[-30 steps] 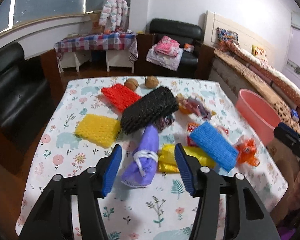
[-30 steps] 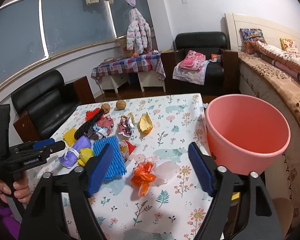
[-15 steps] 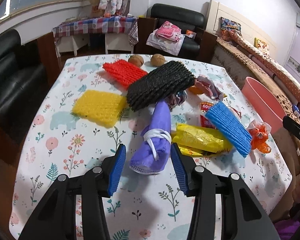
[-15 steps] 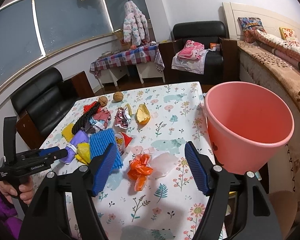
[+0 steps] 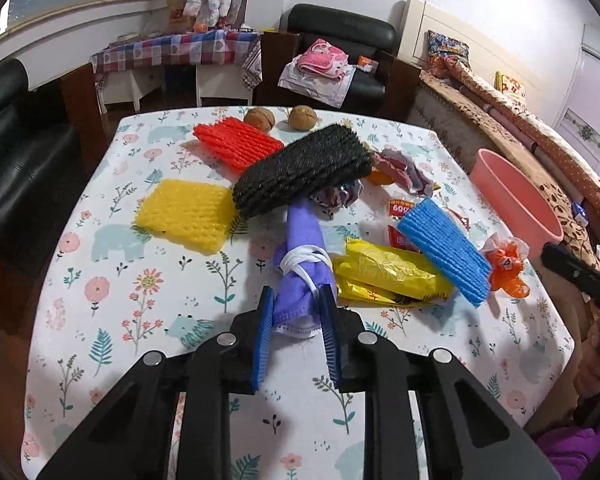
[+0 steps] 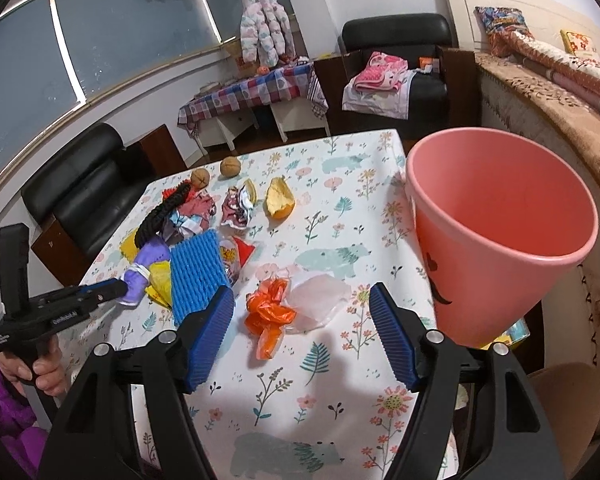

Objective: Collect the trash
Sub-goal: 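Grasp the purple cloth bundle with the left tool while the right tool grasps the orange ribbon with plastic, then carry the purple bundle and orange ribbon with both tools over the pink bucket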

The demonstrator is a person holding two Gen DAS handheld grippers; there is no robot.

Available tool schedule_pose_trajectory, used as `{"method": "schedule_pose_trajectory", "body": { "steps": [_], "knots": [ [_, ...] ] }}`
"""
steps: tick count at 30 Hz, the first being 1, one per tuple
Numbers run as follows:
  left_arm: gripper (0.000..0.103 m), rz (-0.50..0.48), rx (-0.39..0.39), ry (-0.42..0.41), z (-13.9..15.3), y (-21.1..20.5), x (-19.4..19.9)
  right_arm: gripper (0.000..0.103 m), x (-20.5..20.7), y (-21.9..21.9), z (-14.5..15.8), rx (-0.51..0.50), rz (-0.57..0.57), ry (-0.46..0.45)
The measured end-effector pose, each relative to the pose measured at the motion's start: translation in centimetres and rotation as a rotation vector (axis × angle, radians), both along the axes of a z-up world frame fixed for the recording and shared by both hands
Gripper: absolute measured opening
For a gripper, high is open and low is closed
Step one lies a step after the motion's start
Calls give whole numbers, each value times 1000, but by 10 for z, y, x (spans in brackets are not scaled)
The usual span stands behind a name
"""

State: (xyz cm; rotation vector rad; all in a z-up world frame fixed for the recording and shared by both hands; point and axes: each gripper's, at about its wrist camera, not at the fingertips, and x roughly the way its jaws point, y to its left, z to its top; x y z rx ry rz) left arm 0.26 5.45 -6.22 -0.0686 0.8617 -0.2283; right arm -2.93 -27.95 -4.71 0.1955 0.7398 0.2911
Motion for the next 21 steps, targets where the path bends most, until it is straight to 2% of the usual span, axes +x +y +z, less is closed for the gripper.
{"method": "schedule_pose_trajectory", "body": {
  "steps": [2, 6, 9, 18, 21],
  "knots": [
    [18, -6, -12, -15, 5, 3, -5, 63, 2, 3, -2, 1, 15, 13],
    [18, -31, -25, -53, 17, 4, -16, 63, 6, 9, -5, -10, 36, 34],
    [18, -58, -39, -78, 26, 4, -25, 63, 11, 7, -8, -13, 8, 48],
    [18, -110, -75, -136, 49, -7, -38, 63, 35, -2, -26, 136, 6, 172],
    [18, -98, -76, -129, 49, -10, -37, 63, 37, 8, -28, 130, 25, 170]
  ]
}}
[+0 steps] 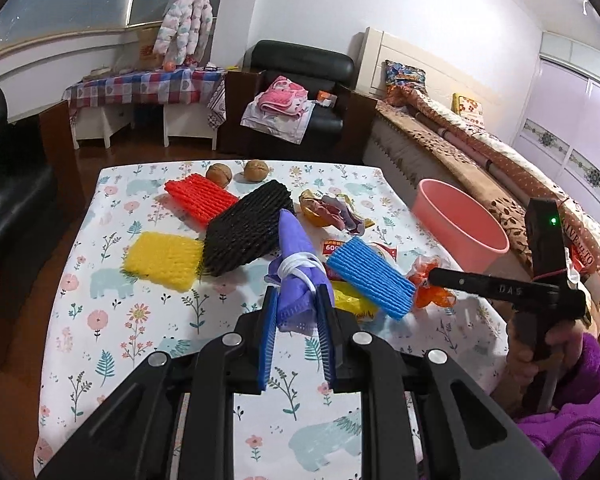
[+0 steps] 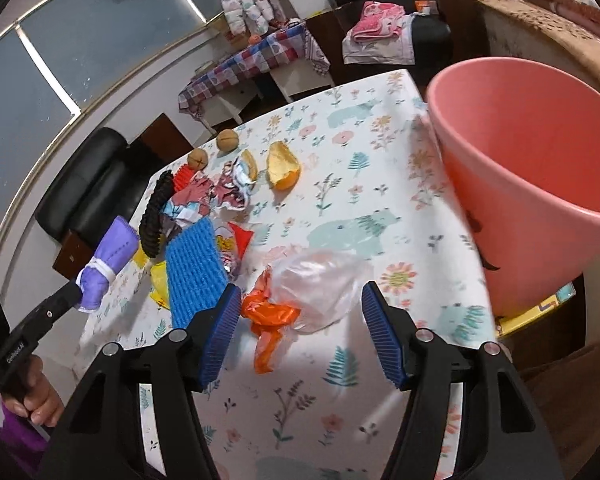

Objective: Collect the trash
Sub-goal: 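Carry the purple bundle and orange ribbon with both tools over the pink bucket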

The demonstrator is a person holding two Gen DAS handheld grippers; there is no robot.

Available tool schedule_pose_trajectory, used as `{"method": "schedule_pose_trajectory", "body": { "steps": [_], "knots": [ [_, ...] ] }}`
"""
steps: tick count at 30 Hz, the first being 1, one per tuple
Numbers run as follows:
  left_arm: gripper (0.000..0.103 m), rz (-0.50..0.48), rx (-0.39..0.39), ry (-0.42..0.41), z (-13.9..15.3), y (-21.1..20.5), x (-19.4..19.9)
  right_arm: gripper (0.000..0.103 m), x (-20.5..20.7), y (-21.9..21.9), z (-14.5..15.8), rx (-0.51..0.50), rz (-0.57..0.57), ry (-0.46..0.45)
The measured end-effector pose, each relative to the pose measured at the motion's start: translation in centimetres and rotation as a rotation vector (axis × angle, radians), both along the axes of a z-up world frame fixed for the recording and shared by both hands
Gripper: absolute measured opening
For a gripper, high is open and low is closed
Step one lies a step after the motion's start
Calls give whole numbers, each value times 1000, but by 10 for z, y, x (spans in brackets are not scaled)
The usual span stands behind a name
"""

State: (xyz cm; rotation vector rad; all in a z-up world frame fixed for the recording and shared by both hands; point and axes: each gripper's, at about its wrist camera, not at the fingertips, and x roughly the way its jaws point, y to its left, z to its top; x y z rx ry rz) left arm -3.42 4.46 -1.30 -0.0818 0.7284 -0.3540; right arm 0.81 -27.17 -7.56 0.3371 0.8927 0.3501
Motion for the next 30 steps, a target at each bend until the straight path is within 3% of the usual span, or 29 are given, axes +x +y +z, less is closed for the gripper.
{"method": "schedule_pose_trajectory", "body": {
  "steps": [4, 8, 13, 14, 23, 30],
  "knots": [
    [18, 11, -5, 10, -1, -1, 2, 63, -3, 13, 1, -40, 59, -25],
    [18, 18, -3, 13, 0, -2, 3, 41, -7, 14, 2, -11, 94, -38],
    [18, 21, 1, 19, 0, -7, 5, 31, -14, 16, 9, -28, 111, -75],
    [18, 20, 2, 17, 0, -8, 6, 25, -16, 15, 11, -29, 111, -83],
    [18, -9, -6, -23, 22, -33, 18, 25, -32, -12, 46, -40, 31, -233],
    [18, -118, -41, -61, 45, -88, 35, 25, -31, -52, 65, -44, -107, -286]
  ]
}}
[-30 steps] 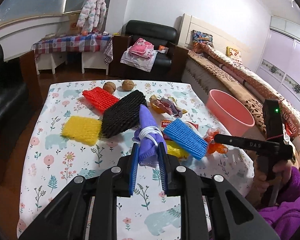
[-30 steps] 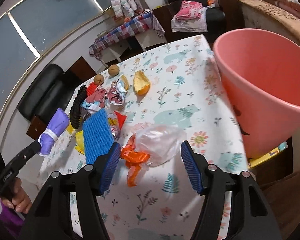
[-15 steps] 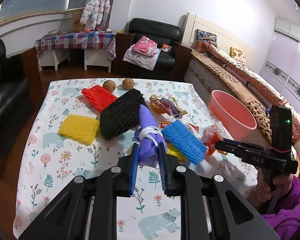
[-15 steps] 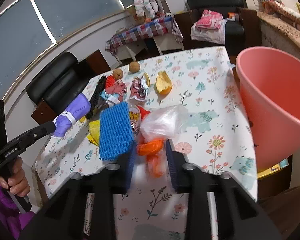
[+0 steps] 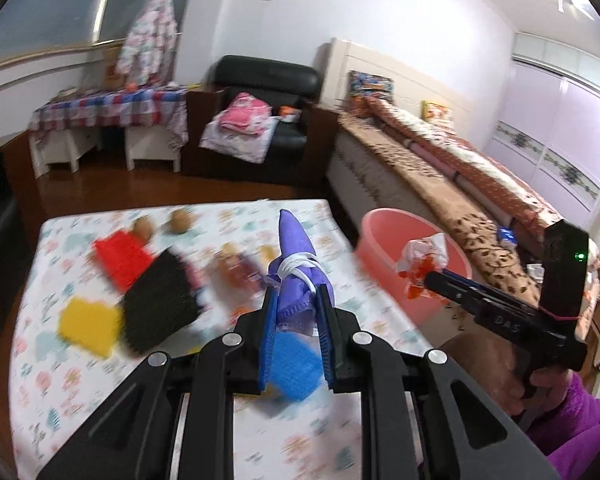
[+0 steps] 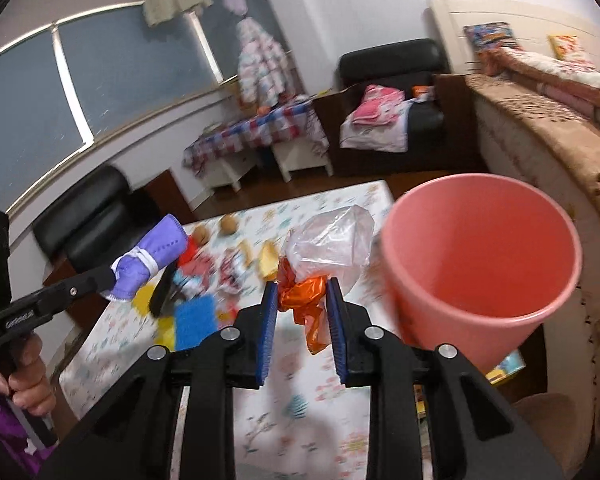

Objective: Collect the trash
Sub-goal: 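Carry the purple bundle and orange ribbon with both tools over the pink bucket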

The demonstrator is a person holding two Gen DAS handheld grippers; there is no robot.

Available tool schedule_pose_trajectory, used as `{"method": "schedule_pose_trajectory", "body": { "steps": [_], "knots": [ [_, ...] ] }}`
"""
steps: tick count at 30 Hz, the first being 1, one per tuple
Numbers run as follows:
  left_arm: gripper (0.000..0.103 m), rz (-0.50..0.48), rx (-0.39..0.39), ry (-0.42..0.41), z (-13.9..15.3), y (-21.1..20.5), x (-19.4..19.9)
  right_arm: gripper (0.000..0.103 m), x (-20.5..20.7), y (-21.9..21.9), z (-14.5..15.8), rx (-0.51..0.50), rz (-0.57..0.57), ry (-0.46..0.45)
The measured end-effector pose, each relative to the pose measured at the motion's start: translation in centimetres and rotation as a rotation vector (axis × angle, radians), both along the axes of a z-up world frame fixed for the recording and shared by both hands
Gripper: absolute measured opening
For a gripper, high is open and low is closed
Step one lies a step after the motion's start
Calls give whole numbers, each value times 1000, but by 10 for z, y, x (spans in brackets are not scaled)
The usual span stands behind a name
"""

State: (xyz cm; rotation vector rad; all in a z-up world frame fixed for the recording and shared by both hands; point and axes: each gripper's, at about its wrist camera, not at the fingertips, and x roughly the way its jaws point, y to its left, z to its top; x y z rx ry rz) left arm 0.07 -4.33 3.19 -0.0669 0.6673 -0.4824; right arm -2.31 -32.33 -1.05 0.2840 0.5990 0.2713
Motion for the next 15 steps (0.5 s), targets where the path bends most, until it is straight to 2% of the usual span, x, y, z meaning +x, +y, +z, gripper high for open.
{"method": "schedule_pose_trajectory", "body": {
  "steps": [9, 13, 15],
  "knots": [
    [18, -174, -19, -16, 18, -91, 36, 25, 13, -58, 5, 17, -170, 9],
    [18, -224, -32, 11, 16, -126, 54, 25, 21, -73, 3, 17, -210, 33],
    [18, -248, -15, 19, 12, -145, 62, 25, 25, -78, -1, 15, -227, 44]
  ]
}}
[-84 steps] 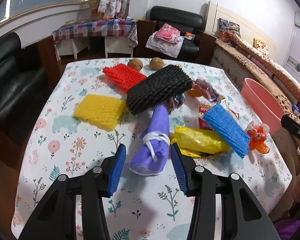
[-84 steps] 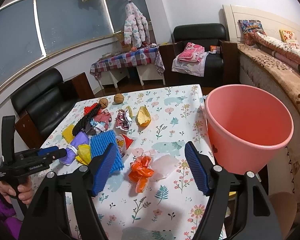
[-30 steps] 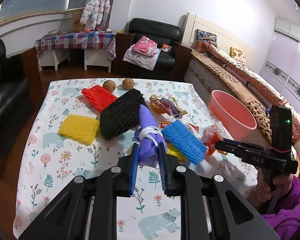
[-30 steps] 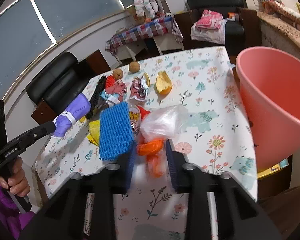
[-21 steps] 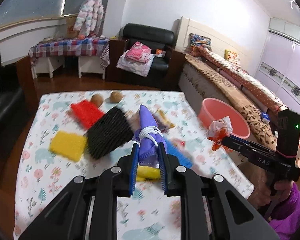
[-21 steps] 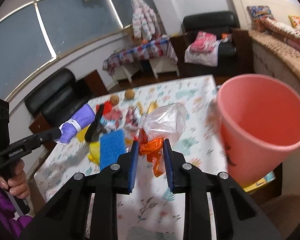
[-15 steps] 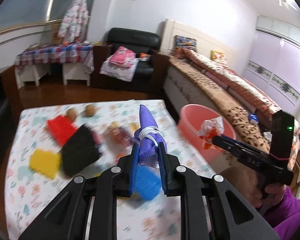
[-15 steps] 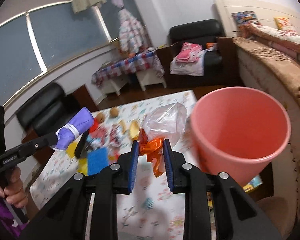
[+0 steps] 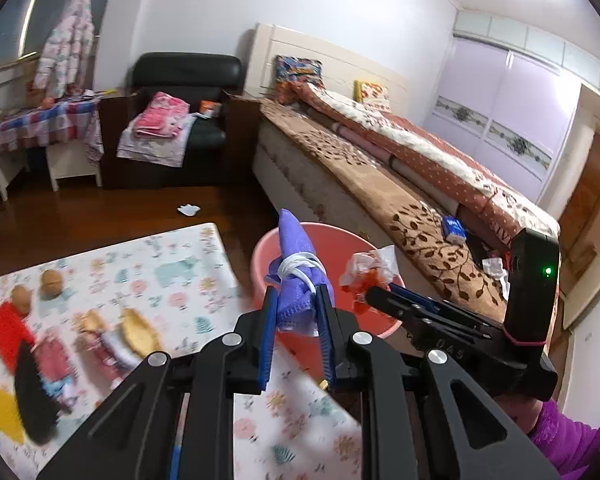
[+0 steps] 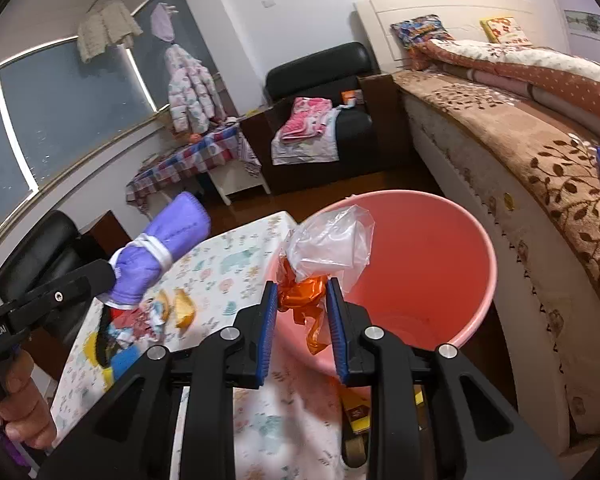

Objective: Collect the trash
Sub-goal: 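Carry the purple bundle and orange ribbon with both tools over the pink bucket, then open both tools to drop the items into the pink bucket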

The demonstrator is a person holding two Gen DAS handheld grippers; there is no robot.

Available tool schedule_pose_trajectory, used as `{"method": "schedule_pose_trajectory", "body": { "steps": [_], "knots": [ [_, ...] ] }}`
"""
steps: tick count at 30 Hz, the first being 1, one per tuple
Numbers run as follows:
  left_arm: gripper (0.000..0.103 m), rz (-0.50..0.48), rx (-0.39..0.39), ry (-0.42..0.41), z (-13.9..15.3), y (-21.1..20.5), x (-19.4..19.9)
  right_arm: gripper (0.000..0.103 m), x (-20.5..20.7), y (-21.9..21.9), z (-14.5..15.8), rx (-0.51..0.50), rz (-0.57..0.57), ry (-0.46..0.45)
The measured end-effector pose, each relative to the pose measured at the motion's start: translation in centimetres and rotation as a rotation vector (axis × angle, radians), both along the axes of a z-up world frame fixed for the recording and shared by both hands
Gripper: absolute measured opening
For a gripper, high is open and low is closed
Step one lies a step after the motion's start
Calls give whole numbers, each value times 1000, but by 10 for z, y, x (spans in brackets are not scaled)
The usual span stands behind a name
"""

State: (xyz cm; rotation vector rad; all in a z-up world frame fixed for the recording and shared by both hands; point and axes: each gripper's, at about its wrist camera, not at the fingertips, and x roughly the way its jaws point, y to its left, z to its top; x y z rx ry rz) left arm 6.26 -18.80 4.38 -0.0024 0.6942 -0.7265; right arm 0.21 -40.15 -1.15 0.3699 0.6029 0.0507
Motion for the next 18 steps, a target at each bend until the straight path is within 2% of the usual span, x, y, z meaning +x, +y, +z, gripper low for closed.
{"method": "schedule_pose_trajectory", "body": {
  "steps": [8, 13, 15, 17, 18],
  "knots": [
    [18, -26, 41, 99, -28, -45, 32, 26, 14, -17, -16, 15, -70, 46],
    [20, -29, 57, 120, -42, -55, 39, 28, 17, -25, -23, 29, -89, 61],
    [24, -20, 52, 119, -45, -56, 40, 28, 18, -25, -23, 23, -94, 73],
    [36, -18, 47, 124, -47, -57, 40, 30, 20, -26, -24, 20, -100, 88],
    [37, -19, 43, 124, -47, -57, 40, 31, 20, -26, -25, 21, -106, 95]
  ]
}}
